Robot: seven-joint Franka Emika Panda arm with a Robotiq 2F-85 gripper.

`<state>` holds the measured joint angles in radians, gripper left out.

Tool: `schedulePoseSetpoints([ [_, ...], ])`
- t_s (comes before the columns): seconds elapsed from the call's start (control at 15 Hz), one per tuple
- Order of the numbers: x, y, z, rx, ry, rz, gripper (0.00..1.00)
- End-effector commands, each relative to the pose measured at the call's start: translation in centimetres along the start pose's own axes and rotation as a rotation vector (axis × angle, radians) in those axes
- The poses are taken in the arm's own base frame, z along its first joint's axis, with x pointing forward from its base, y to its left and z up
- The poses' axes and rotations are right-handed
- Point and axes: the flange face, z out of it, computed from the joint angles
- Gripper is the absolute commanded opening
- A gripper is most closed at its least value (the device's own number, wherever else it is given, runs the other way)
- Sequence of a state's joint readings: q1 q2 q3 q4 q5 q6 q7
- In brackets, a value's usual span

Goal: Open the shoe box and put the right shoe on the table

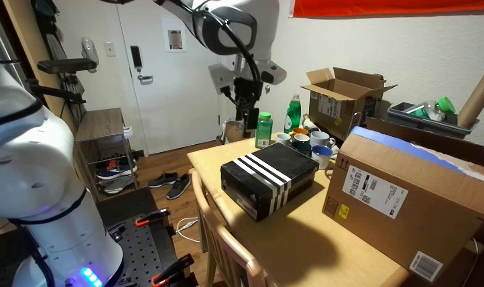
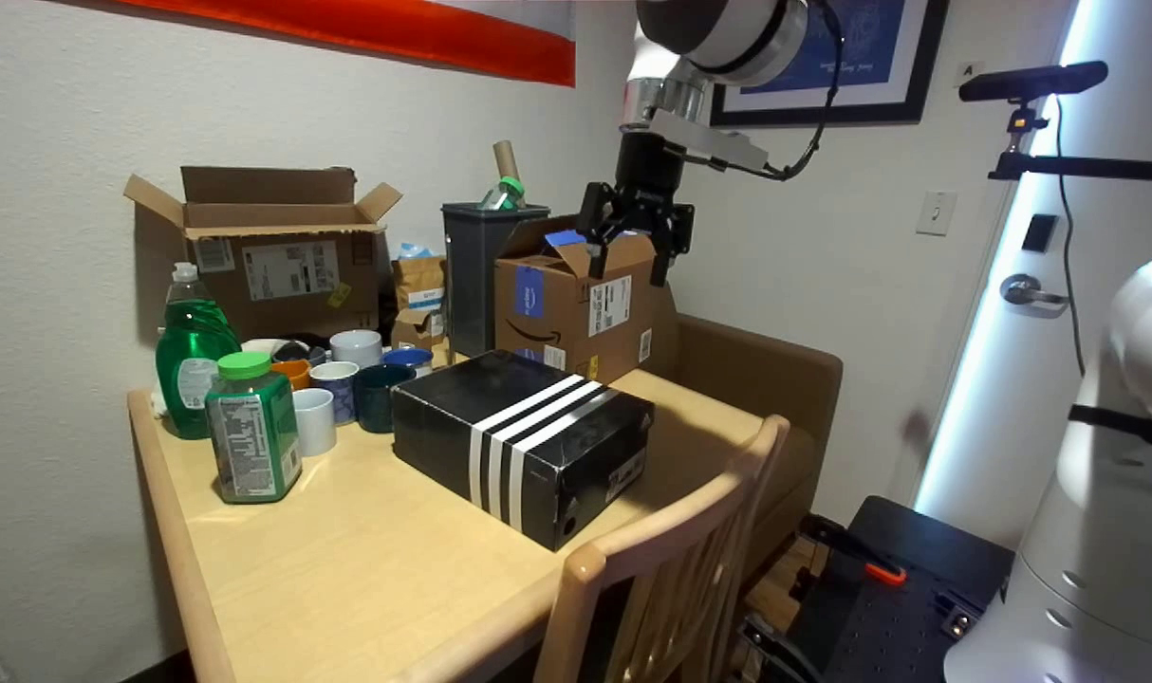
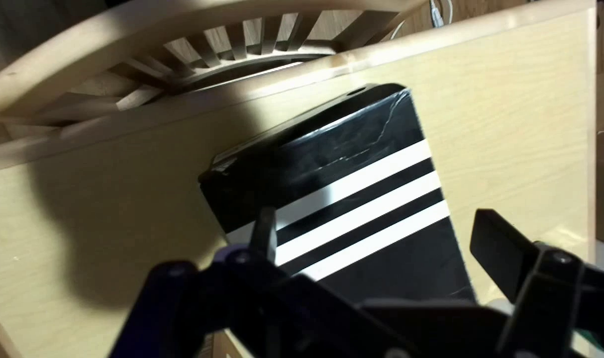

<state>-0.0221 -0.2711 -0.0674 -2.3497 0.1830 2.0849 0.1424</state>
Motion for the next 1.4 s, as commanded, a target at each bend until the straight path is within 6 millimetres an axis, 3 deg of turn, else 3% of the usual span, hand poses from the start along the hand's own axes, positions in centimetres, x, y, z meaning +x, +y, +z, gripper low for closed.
schedulePoseSetpoints([
  [0.0, 4.0, 5.9, 1.1, 0.008, 0.017, 0.064, 1.00],
  [0.2, 6.8, 10.5, 2.6, 0.000, 0.018, 0.077, 1.00],
  [0.4, 9.1, 12.2, 3.8, -0.019, 0.015, 0.013, 1.00],
  [0.87, 14.4, 13.2, 8.2, 0.006, -0.024, -0.105, 1.00],
  [1.33, 17.0, 12.9, 12.1, 0.102, -0.041, -0.297, 1.00],
])
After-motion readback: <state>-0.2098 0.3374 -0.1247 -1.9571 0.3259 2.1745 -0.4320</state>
